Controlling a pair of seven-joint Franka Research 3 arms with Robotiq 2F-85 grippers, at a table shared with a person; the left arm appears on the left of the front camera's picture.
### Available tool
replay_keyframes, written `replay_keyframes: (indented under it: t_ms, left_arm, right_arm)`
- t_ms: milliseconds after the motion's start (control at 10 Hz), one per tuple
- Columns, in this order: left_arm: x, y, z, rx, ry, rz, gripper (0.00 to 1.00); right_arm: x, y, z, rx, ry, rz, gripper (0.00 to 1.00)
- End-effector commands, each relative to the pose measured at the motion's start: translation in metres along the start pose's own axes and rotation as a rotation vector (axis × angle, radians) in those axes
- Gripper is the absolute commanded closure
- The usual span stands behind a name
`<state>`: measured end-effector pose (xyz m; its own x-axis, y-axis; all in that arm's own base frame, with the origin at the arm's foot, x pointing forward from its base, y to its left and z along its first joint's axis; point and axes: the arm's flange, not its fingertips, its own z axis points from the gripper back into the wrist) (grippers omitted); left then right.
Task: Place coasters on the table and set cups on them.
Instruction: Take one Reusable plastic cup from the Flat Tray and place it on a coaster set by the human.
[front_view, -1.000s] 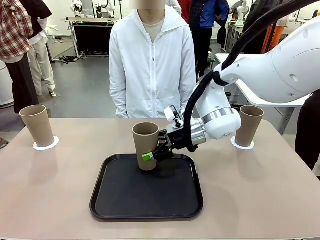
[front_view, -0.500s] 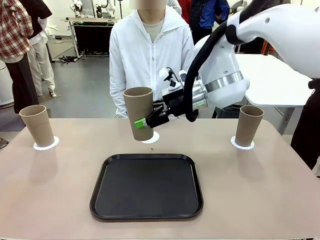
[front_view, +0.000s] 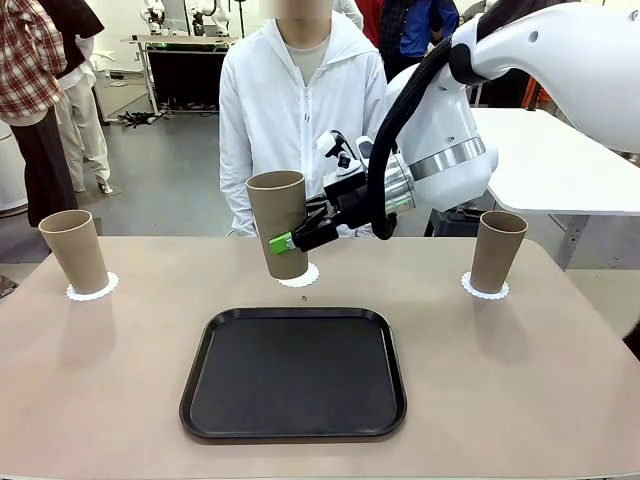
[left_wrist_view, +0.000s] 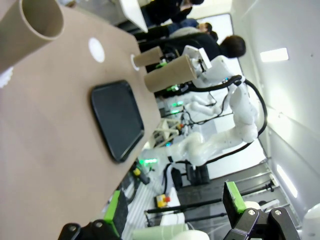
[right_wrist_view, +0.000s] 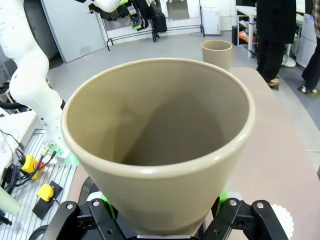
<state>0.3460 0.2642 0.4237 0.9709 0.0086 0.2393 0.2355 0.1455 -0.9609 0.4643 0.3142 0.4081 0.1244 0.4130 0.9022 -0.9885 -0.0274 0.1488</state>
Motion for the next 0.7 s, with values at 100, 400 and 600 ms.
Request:
replay_keyframes:
  t_ms: [100, 400, 600]
  left_arm:
    - [0.0, -0.002, 0.001, -0.006, -0.006, -0.004, 0.0]
    - [0.0, -0.002, 0.001, -0.006, -0.006, -0.004, 0.0]
    - [0.0, -0.002, 0.001, -0.006, -0.006, -0.004, 0.0]
  right_arm:
    - [0.002, -0.03, 0.002, -0.02, -0.021, 0.078, 0.17]
    - [-0.019, -0.093, -0.003, -0.002, -0.047, 0.129, 0.17]
    - [-0.022, -0.127, -0.004, -0.026, -0.044, 0.153, 0.17]
